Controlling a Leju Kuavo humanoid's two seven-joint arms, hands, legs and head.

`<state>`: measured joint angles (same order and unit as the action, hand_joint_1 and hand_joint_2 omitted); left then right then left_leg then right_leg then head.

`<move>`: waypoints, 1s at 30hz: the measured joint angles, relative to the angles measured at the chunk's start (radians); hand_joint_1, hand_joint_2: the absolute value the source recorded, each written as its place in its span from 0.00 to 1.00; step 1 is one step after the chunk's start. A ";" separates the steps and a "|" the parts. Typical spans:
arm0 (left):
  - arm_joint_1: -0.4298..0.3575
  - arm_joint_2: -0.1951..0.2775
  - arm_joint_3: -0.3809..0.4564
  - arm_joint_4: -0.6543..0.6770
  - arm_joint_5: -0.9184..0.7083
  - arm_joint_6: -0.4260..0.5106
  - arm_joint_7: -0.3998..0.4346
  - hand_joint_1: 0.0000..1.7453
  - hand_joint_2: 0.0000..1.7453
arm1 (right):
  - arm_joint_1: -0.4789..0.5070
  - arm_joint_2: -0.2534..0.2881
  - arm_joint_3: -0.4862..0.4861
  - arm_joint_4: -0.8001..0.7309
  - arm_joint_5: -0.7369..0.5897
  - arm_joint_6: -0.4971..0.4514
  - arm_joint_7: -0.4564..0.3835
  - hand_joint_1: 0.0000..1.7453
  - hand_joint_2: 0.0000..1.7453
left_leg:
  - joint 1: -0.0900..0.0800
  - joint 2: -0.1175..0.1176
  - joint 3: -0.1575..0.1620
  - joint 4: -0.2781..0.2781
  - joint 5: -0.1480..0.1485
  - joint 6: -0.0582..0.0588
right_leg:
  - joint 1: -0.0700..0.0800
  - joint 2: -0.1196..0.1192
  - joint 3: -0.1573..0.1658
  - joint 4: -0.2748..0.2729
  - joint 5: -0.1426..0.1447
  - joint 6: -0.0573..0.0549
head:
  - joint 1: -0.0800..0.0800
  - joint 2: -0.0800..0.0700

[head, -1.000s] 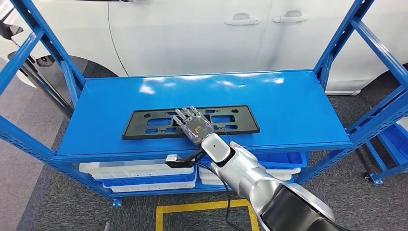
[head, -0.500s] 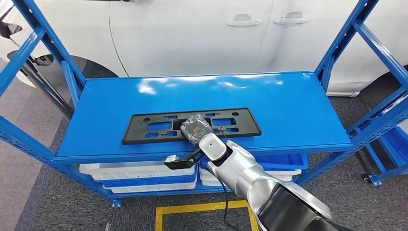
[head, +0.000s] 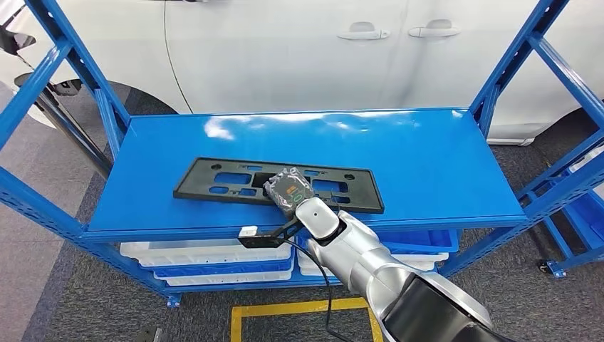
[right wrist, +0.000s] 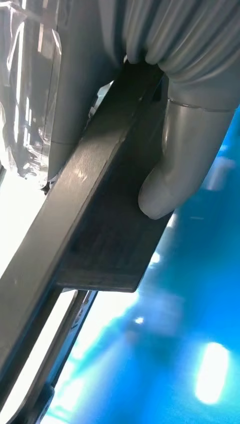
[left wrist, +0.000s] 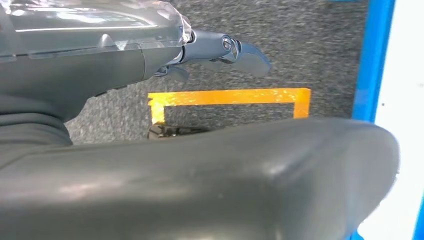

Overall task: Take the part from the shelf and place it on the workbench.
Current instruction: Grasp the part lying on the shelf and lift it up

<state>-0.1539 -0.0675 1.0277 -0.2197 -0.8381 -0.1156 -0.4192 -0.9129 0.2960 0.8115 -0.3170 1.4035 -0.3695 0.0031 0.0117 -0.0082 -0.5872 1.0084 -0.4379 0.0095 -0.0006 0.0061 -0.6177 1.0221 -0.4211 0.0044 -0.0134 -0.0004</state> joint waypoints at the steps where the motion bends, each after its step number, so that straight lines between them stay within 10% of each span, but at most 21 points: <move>1: 0.000 0.000 0.000 0.000 0.000 0.000 0.000 0.00 0.00 | 0.000 0.000 -0.001 0.000 -0.001 -0.001 0.000 1.00 1.00 | -0.001 0.000 0.000 0.000 0.000 0.000 | 0.000 0.000 0.001 -0.001 0.000 0.000 | 0.000 0.000; 4: 0.003 0.001 -0.004 0.000 0.004 -0.007 -0.006 0.00 0.00 | -0.004 -0.003 -0.053 -0.030 -0.068 -0.068 -0.038 1.00 1.00 | 0.001 0.001 -0.017 0.036 -0.023 -0.016 | 0.002 0.000 0.003 -0.012 -0.001 -0.012 | 0.000 0.000; 8: 0.018 0.003 -0.009 0.000 0.010 0.011 -0.009 0.00 0.00 | 0.018 -0.019 -0.201 -0.162 -0.289 -0.209 -0.186 1.00 1.00 | 0.008 0.003 -0.136 0.278 -0.119 -0.043 | 0.000 -0.001 0.013 -0.024 0.000 -0.034 | 0.000 0.000; 12: 0.027 0.007 -0.009 0.000 0.022 0.012 -0.023 0.00 0.00 | 0.113 -0.051 -0.305 -0.380 -0.552 -0.197 -0.339 1.00 1.00 | 0.008 0.003 -0.044 0.072 -0.003 -0.037 | 0.001 -0.001 0.022 -0.015 -0.014 -0.022 | 0.000 0.000; 18: 0.039 0.008 -0.008 0.000 0.031 0.025 -0.050 0.00 0.00 | 0.363 -0.118 -0.442 -0.909 -1.132 0.037 -0.569 1.00 1.00 | 0.006 -0.004 -0.011 0.002 0.008 0.001 | 0.003 -0.005 0.012 0.012 -0.042 0.008 | 0.000 0.000; 23: 0.037 0.009 -0.001 0.000 0.054 0.020 -0.044 0.00 0.00 | 0.555 -0.169 -0.474 -1.237 -1.368 0.310 -0.669 1.00 1.00 | 0.006 -0.001 -0.009 -0.001 0.007 0.014 | -0.005 -0.005 -0.115 0.275 -0.157 0.027 | 0.000 0.000; 27: 0.034 0.008 0.006 0.000 0.069 0.013 -0.042 0.00 0.00 | 0.644 -0.190 -0.434 -1.363 -1.433 0.479 -0.696 1.00 1.00 | 0.004 -0.001 -0.006 0.004 0.000 0.006 | -0.006 -0.005 -0.022 0.079 -0.049 0.019 | 0.000 0.000; 30: 0.035 0.008 0.016 0.000 0.072 0.002 -0.046 0.00 0.00 | 0.693 -0.203 -0.375 -1.422 -1.441 0.602 -0.699 1.00 1.00 | 0.000 -0.001 -0.002 0.005 -0.005 -0.009 | 0.000 -0.004 0.021 -0.007 -0.028 0.004 | 0.000 0.000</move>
<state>-0.1194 -0.0596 1.0437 -0.2197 -0.7663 -0.1131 -0.4648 -0.2202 0.0929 0.4369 -1.7388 -0.0378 0.2326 -0.6963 0.0113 -0.0093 -0.5896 1.0130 -0.4424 0.0007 -0.0006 0.0021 -0.5965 1.0153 -0.4492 0.0086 -0.0134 -0.0004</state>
